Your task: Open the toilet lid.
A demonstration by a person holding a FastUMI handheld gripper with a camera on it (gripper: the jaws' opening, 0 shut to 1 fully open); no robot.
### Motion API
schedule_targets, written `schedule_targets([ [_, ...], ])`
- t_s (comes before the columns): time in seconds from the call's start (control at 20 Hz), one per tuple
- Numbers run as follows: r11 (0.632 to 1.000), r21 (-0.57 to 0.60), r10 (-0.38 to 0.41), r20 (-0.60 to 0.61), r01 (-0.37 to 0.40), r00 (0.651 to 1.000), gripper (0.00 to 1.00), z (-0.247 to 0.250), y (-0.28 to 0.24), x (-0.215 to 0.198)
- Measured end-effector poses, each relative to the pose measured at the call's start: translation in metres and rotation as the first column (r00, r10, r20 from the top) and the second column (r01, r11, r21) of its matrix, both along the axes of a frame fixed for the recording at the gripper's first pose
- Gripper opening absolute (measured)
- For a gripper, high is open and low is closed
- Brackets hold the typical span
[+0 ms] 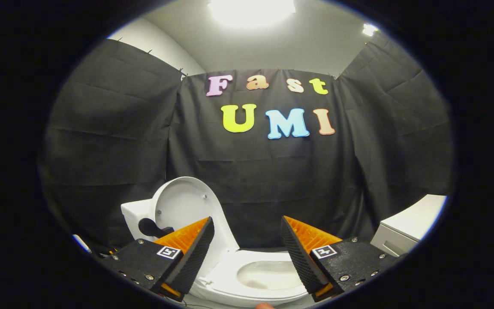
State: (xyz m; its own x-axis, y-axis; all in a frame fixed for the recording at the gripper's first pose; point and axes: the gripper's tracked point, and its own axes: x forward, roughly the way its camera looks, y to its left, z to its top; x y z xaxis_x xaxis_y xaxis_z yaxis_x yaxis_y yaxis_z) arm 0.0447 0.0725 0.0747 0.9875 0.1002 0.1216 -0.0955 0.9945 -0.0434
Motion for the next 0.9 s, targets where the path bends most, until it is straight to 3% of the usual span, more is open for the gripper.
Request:
schedule_targets([
  [0.75,0.987,0.074,-0.139,-0.037,0.142,0.990,0.95,-0.023,-0.112,-0.036],
  [0.9,0.989,0.045,-0.141,-0.049,0.143,0.989,0.95,-0.030,-0.121,-0.042],
])
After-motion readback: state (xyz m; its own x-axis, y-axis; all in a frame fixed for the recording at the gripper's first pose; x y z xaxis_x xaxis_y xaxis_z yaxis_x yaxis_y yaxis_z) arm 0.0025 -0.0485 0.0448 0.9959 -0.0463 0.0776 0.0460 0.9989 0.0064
